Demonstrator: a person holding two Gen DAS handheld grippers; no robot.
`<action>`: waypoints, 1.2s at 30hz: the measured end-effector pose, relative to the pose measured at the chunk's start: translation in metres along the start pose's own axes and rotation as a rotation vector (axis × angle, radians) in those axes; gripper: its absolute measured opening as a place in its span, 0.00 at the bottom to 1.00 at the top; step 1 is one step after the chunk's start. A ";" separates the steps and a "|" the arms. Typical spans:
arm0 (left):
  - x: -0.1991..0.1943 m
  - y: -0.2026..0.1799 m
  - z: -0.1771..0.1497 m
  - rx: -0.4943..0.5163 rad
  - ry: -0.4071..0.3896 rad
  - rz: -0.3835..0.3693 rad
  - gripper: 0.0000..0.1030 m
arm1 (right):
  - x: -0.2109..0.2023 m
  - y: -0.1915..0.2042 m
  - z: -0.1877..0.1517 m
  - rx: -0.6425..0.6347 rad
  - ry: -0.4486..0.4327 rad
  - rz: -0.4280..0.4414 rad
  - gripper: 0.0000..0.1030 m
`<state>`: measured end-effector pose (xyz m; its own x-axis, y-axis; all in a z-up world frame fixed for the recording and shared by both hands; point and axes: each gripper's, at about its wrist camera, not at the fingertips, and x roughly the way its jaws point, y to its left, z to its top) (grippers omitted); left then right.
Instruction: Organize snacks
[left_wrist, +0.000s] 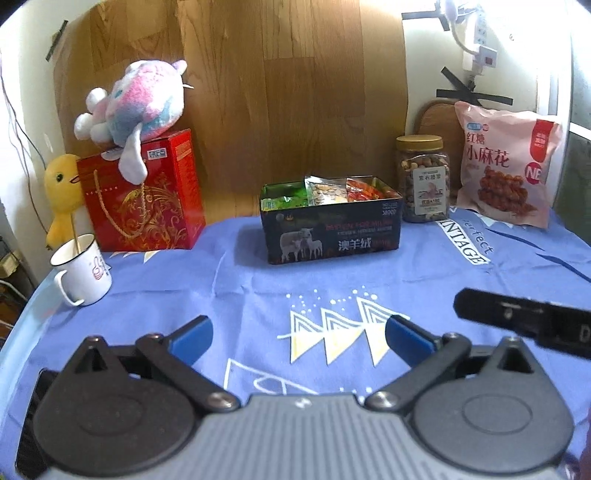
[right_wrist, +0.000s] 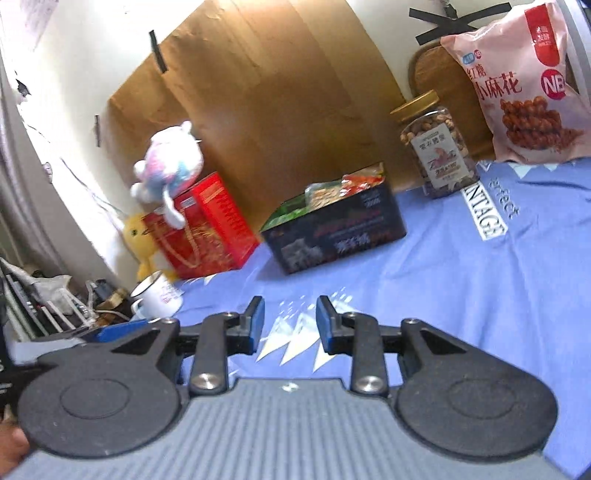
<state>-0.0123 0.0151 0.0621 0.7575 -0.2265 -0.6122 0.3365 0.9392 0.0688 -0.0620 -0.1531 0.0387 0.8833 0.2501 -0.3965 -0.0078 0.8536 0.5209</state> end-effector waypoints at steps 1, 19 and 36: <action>-0.004 -0.001 -0.002 -0.001 -0.005 0.004 1.00 | -0.004 0.002 -0.003 0.004 -0.005 0.004 0.35; -0.061 -0.008 -0.026 0.002 -0.093 0.048 1.00 | -0.050 0.033 -0.031 -0.018 -0.054 0.014 0.48; -0.078 -0.015 -0.030 -0.003 -0.143 0.092 1.00 | -0.079 0.034 -0.044 -0.040 -0.144 -0.009 0.51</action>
<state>-0.0929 0.0262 0.0856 0.8569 -0.1742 -0.4852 0.2609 0.9583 0.1166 -0.1523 -0.1234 0.0543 0.9415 0.1764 -0.2870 -0.0154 0.8736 0.4863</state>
